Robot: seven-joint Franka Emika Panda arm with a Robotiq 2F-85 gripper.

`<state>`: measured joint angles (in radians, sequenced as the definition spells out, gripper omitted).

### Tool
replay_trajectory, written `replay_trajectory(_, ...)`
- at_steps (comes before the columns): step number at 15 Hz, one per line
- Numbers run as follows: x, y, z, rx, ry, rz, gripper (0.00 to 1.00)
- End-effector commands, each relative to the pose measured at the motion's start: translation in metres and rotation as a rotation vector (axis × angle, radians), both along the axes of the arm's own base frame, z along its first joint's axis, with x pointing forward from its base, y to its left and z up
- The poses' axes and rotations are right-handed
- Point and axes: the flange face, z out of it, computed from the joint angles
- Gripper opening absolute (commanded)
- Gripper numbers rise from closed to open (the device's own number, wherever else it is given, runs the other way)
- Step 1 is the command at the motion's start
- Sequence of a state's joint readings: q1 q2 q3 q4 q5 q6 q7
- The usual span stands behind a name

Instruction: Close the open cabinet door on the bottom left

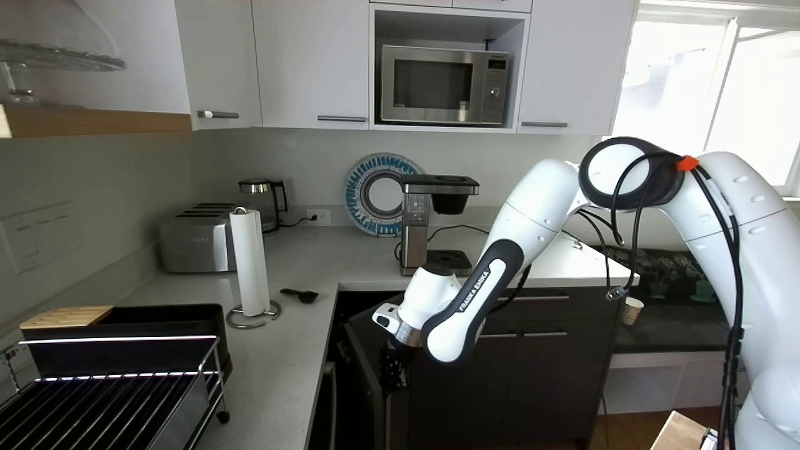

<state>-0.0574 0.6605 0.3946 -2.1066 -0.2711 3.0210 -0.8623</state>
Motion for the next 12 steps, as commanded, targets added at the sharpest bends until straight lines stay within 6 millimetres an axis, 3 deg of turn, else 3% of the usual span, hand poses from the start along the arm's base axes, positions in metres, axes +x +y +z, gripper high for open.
replay_trajectory(1,0.0070,-0.0026,-0.0002,-0.007,-0.004,0.016,0.05)
replay_trajectory(2,0.0113,-0.0030,-0.0009,-0.009,-0.004,0.026,0.20)
replay_trajectory(11,0.0089,0.0023,-0.0012,-0.004,0.001,0.022,0.20)
replay_trajectory(12,0.0090,0.0023,-0.0012,-0.004,0.001,0.022,0.05)
